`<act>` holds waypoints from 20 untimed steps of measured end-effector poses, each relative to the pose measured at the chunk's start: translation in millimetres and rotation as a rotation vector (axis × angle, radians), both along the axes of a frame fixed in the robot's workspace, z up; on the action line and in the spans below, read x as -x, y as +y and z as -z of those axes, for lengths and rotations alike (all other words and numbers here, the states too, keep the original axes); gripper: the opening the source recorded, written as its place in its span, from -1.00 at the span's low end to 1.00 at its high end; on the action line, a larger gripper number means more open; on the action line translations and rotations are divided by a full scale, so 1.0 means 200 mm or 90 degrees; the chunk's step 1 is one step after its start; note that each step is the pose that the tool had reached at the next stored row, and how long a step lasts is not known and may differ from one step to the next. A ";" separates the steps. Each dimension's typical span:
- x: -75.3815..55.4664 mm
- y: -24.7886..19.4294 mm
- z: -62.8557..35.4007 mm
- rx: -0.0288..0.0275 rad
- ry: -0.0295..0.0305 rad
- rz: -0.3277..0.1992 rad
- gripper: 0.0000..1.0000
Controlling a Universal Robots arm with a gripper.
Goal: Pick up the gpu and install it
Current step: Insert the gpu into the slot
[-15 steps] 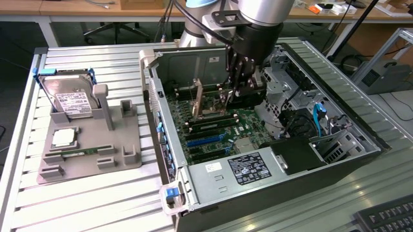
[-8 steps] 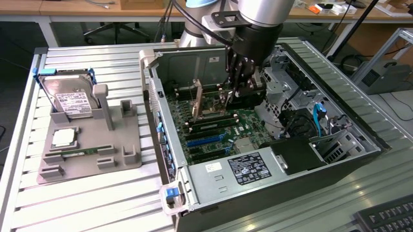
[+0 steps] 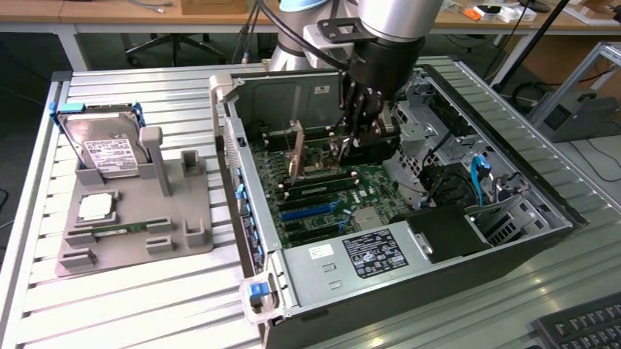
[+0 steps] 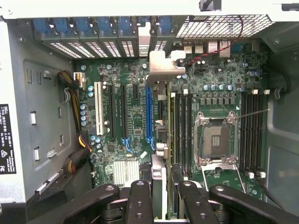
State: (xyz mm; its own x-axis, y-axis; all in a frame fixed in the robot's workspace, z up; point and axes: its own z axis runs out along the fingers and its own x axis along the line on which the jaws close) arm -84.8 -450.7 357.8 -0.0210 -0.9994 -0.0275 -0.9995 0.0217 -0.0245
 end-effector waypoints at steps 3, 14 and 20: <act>0.00 -0.002 0.006 0.0000 0.0000 0.000 -0.47; 0.00 -0.004 0.024 0.0000 0.0000 0.000 -0.47; 0.01 -0.005 0.028 0.0000 0.0000 0.000 -0.47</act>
State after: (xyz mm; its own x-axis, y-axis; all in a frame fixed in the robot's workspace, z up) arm -87.3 -451.8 352.2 -0.0210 -0.9994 -0.0275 -0.9995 0.0216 -0.0245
